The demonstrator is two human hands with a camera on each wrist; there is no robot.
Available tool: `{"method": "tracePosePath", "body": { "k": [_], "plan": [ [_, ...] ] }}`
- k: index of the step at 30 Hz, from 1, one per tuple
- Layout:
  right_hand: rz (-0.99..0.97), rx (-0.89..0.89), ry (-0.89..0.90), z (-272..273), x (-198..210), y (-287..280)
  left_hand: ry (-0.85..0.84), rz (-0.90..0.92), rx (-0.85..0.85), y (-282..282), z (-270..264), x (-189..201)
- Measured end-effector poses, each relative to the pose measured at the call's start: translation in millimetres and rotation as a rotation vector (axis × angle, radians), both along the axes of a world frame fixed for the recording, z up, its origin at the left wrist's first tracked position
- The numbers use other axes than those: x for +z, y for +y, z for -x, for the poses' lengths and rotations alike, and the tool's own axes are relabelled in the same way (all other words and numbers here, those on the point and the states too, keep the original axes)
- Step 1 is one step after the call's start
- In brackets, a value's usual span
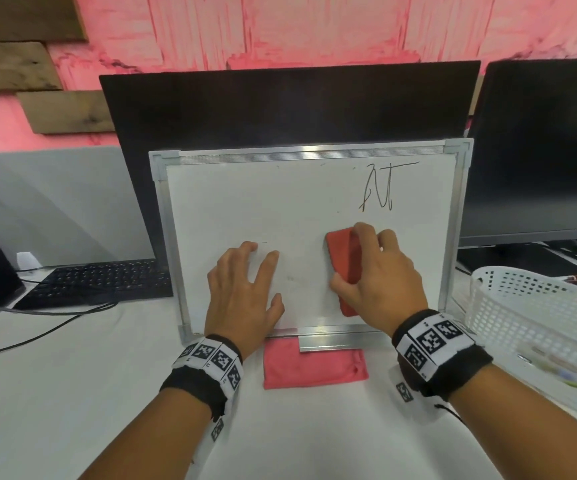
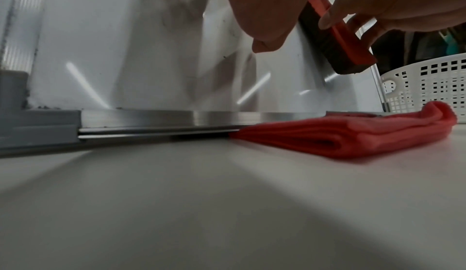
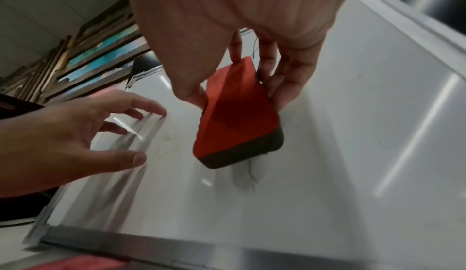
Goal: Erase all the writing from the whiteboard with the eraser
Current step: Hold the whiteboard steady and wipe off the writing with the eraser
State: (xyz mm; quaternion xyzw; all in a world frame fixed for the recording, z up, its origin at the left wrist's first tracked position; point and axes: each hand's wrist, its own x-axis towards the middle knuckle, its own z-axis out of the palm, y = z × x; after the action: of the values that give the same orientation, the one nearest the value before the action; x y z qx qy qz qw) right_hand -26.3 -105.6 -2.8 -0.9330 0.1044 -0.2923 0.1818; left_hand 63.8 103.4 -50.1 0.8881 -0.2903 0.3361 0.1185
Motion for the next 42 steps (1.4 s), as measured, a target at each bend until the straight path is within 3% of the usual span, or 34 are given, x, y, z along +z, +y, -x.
{"method": "tracePosePath", "body": {
  "k": [10, 20, 29, 38, 42],
  "plan": [
    [-0.059, -0.056, -0.171, -18, 49, -27, 0.004, -0.04, 0.026, -9, 3, 0],
    [-0.04, -0.013, -0.067, -3, 7, -17, 0.005, -0.046, 0.028, -9, 2, -1],
    [-0.044, -0.063, -0.204, -26, 73, -26, 0.003, -0.054, 0.034, -9, 2, -1],
    [-0.054, -0.012, -0.087, -6, 17, -12, -0.001, -0.05, 0.031, -9, 2, -2],
    [-0.022, -0.006, -0.049, -5, 11, -8, 0.002, -0.053, 0.033, -9, 3, -2]
  ]
}}
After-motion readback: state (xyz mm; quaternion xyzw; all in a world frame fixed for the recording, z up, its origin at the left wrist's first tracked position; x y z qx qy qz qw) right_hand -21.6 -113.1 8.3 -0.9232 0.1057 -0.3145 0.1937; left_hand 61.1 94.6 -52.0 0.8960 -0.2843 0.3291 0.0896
